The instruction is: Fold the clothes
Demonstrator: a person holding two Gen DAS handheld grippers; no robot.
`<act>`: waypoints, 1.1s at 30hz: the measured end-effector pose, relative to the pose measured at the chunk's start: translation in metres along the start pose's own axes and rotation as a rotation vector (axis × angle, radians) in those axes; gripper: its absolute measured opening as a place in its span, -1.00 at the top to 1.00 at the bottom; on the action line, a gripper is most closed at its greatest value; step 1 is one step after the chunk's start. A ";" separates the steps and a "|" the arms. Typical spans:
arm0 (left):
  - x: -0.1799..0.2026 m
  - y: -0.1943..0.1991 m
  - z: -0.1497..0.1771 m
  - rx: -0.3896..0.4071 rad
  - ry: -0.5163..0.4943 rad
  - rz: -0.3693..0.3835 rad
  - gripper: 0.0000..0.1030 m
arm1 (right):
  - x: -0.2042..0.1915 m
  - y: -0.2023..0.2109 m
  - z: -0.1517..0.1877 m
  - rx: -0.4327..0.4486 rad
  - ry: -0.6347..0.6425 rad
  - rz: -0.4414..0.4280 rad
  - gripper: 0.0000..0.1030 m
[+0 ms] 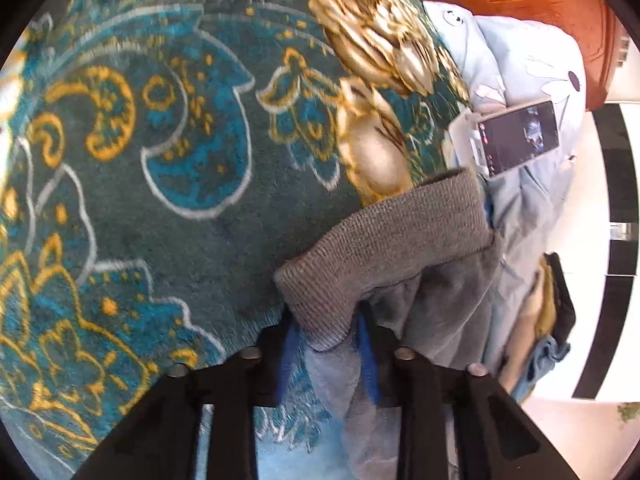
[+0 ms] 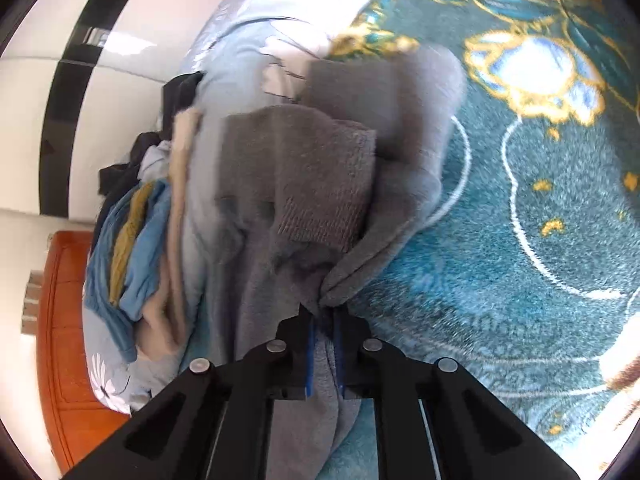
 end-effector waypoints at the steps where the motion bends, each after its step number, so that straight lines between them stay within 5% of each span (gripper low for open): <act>1: 0.002 0.004 -0.003 0.011 0.000 0.003 0.62 | -0.003 0.006 0.002 -0.003 0.021 -0.011 0.86; 8: 0.025 0.042 -0.033 0.091 -0.060 0.053 0.67 | -0.022 0.049 0.031 -0.055 0.154 -0.101 0.87; 14: 0.011 0.097 -0.073 0.182 -0.114 0.038 0.67 | -0.016 0.076 0.096 -0.178 0.204 -0.163 0.89; 22: -0.049 0.121 -0.111 0.186 -0.136 -0.111 0.67 | 0.039 0.071 0.189 -0.394 0.210 -0.046 0.89; 29: -0.064 0.110 -0.099 0.138 -0.129 -0.129 0.60 | 0.048 0.067 0.196 -0.401 0.240 0.021 0.87; 33: -0.063 0.120 -0.087 0.097 -0.155 -0.117 0.33 | 0.039 0.073 0.193 -0.401 0.296 0.048 0.80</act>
Point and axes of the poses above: each gripper's, at about its wrist camera, not at the fingertips, and y roughly against the way its jaws point, x to its right, z to its underside, the point moved 2 cm from there along -y, roughly the way its jaws point, and after that the axes turned 1 degree about -y, right-handed, at the moved point
